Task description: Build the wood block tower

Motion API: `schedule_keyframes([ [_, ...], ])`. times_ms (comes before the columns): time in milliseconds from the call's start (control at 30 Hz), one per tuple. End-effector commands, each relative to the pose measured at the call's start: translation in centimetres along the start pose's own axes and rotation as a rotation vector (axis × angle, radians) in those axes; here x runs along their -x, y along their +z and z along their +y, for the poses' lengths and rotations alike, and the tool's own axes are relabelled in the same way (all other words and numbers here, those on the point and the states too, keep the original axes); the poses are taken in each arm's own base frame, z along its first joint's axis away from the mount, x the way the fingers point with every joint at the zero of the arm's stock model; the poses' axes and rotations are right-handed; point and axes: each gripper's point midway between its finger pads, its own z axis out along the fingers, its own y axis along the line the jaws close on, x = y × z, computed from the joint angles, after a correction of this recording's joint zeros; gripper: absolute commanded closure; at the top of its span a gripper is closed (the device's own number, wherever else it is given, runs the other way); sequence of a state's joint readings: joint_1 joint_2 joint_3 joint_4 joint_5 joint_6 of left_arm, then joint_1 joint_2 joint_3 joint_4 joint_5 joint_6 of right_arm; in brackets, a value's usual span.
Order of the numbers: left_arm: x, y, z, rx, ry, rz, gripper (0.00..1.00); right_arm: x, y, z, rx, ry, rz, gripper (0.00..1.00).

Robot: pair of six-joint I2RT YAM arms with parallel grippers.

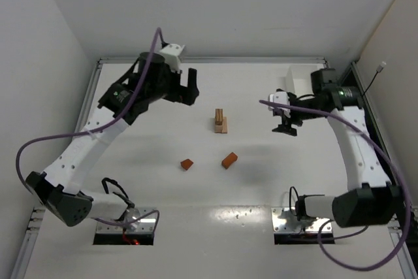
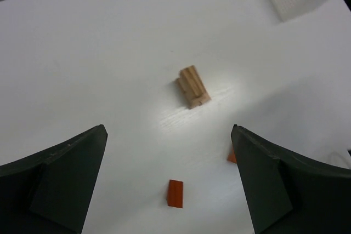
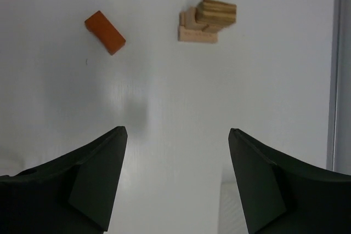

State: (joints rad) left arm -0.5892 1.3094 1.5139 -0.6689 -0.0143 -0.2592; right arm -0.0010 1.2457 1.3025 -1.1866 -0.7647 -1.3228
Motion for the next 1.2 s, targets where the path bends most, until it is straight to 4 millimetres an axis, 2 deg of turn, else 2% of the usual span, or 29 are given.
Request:
schedule_keyframes([
  [0,2.0,-1.0,4.7,0.114,-0.096,-0.017,0.04,3.8,1.9,2.1,0.214,-0.288,-0.137,0.29],
  [33,2.2,-1.1,5.7,0.133,-0.111,-0.021,0.04,3.9,3.6,2.6,0.285,-0.392,-0.142,0.3],
  [67,2.2,-1.2,6.4,0.135,-0.124,-0.022,0.04,4.3,4.3,2.6,0.309,-0.445,-0.15,0.31],
  [100,2.2,-1.6,8.5,0.184,-0.15,-0.021,0.04,4.7,4.9,2.5,0.328,-0.486,-0.165,0.31],
  [133,1.9,-1.6,9.4,0.2,-0.177,-0.017,0.04,4.6,6.7,3.4,0.401,-0.523,-0.171,0.33],
  [167,1.7,-1.9,9.9,0.197,-0.191,-0.017,0.04,5.0,7.5,3.5,0.428,-0.533,-0.182,0.33],
  [200,1.8,-2.3,11.6,0.232,-0.214,-0.026,0.04,5.3,8.2,3.8,0.453,-0.538,-0.191,0.34],
  [233,1.8,-2.6,12.5,0.253,-0.237,-0.032,0.04,5.8,9.1,4.7,0.496,-0.552,-0.206,0.38],
  [267,1.5,-2.9,12.8,0.246,-0.258,-0.033,0.03,5.4,10.0,5.6,0.54,-0.536,-0.211,0.4],
  [333,1.4,-3.8,14.7,0.291,-0.299,-0.047,0.03,5.4,10.8,7.0,0.591,-0.532,-0.22,0.43],
  [367,1.3,-4.2,14.9,0.286,-0.308,-0.051,0.03,5.3,11.2,8.2,0.626,-0.53,-0.226,0.44],
  [433,0.8,-4.3,15.6,0.277,-0.331,-0.044,0.03,4.4,12.2,9.4,0.683,-0.495,-0.224,0.48],
  [600,1.1,-5.0,16.1,0.261,-0.36,-0.061,0.0,3.7,13.7,10.3,0.736,-0.409,-0.254,0.51],
  [900,0.6,-2.6,16.6,0.198,-0.395,-0.02,0.0,1.2,15.6,12.3,0.839,-0.295,-0.243,0.52],
  [1167,0.8,-1.2,16.4,0.147,-0.415,-0.015,0.0,0.4,17.4,11.3,0.842,-0.228,-0.179,0.52],
])
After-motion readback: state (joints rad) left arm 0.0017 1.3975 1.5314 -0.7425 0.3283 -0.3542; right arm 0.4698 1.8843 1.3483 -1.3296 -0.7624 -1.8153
